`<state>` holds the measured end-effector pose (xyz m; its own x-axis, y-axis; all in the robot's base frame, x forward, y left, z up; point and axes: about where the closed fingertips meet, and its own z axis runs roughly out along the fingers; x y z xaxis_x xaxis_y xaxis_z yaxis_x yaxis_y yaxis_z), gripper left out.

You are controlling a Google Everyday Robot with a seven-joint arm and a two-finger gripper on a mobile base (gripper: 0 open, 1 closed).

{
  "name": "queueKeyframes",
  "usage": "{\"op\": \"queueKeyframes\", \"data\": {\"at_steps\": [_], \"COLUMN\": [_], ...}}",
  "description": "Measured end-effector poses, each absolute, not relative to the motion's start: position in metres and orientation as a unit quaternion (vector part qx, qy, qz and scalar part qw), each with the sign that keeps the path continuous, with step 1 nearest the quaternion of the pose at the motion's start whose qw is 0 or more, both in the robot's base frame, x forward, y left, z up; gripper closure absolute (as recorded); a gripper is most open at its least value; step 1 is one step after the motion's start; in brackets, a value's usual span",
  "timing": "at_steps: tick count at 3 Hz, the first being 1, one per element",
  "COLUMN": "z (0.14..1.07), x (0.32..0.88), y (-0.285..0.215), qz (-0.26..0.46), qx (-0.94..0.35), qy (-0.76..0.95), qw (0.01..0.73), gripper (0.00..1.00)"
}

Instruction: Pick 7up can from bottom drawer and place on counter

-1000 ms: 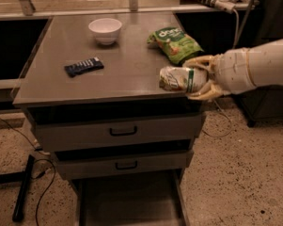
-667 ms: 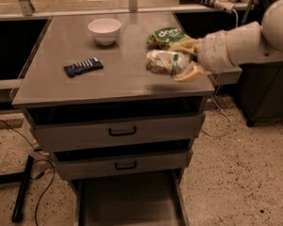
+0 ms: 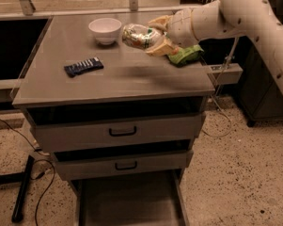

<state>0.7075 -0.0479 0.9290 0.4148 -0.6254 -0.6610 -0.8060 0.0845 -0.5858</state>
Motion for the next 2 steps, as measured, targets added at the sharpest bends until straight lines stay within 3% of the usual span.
{"op": "queueKeyframes", "data": {"at_steps": [2], "z": [0.904], "x": [0.736], "y": [-0.019], "qz": [0.094], "qx": [-0.606], "qy": [0.598], "qw": [0.515], "gripper": [1.0]}}
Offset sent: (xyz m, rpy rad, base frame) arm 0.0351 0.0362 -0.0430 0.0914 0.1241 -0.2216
